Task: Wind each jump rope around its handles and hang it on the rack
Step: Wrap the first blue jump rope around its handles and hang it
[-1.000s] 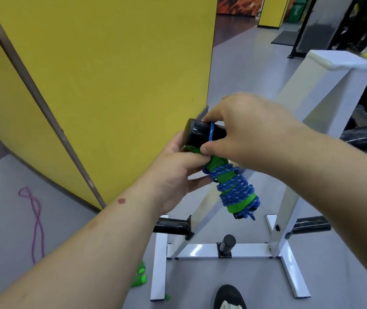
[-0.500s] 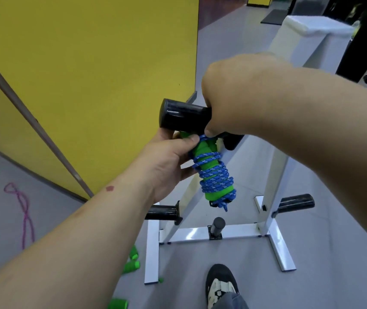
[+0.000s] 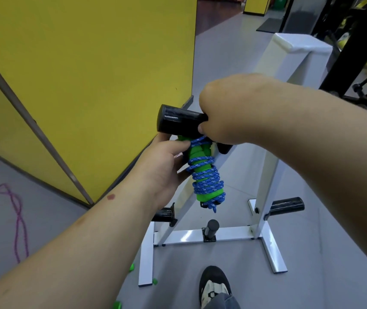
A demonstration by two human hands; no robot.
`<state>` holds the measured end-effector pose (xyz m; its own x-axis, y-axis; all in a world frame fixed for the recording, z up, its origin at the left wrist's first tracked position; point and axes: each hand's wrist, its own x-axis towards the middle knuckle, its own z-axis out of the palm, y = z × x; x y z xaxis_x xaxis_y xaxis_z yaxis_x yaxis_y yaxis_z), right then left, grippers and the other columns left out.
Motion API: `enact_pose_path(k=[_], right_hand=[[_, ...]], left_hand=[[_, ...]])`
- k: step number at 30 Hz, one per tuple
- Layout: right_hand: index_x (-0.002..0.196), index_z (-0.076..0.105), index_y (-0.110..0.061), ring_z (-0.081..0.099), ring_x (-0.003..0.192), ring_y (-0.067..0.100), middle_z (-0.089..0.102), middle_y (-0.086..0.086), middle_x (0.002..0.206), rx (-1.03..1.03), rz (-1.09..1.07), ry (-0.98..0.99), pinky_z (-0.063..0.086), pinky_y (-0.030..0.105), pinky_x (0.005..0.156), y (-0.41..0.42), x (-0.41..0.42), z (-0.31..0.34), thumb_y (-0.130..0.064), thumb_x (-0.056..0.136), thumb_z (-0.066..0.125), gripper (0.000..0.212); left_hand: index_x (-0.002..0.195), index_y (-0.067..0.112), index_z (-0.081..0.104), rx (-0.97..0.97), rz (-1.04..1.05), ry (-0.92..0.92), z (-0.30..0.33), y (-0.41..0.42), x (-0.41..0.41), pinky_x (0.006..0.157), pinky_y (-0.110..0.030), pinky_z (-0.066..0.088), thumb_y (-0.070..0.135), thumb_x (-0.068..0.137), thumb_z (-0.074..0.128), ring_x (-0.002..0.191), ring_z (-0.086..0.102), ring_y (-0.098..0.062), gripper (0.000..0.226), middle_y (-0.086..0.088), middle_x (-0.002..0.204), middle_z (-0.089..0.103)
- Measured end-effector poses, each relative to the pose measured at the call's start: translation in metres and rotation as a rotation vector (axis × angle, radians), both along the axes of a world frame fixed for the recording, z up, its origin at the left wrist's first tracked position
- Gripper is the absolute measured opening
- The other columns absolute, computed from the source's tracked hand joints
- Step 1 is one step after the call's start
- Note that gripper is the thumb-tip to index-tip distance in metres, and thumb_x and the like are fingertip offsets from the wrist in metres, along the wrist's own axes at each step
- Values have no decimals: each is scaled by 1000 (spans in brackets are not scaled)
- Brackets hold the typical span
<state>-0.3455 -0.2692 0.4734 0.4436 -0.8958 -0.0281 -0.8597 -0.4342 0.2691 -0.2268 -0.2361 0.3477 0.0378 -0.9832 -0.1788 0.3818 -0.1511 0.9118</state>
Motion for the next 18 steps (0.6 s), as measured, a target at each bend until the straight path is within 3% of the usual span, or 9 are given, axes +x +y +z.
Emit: enact_pose_path(k=[2,4,6,8,12,15,18], right_hand=[[73,51,-12,43,57,23,46,4,69,-10,24,-56,30,26,53,0,2,-1,-18,94,59,23],[88,62,-10,53,68,28,58,8,80,-7,47,-127,41,29,57,-1,-1,-4,-14,92,59,6],[111,66,-10,63,92,36,68,13,106,-26,58,-206,56,41,76,0,-4,-2,-11,90,57,23],[122,64,-12,62,105,38,67,13,118,-61,66,-303,56,48,87,4,-6,-6,-9,90,55,33],[111,58,-17,58,94,33,63,7,103,75,81,-484,52,42,76,18,2,-30,-14,94,50,20],[106,49,-16,50,92,29,56,3,103,34,70,-545,43,40,75,25,15,-50,-11,91,50,16],[137,43,-12,45,126,29,52,5,135,-63,100,-544,35,45,108,30,30,-65,-9,89,48,47]], left_hand=[[137,34,61,-1,9,-22,-1,4,2,90,-39,53,-1,98,46,94,70,-21,55,4,110,78],[137,36,62,5,22,-72,-2,8,6,102,-43,50,-1,94,48,105,70,-21,59,4,117,78],[134,38,64,16,50,-118,-1,11,10,105,-44,48,5,82,54,120,68,-20,62,5,125,75],[133,38,65,18,90,-153,2,14,15,98,-39,48,11,75,56,127,64,-18,65,7,131,72],[131,40,63,-53,158,-269,15,19,22,102,-35,45,-3,92,50,131,61,-10,59,18,131,70],[135,43,61,-96,161,-384,24,25,27,105,-33,38,2,84,47,135,56,-9,66,22,133,67],[123,54,57,-117,149,-469,30,36,37,102,-21,43,-1,93,47,116,58,-5,63,41,107,67]])
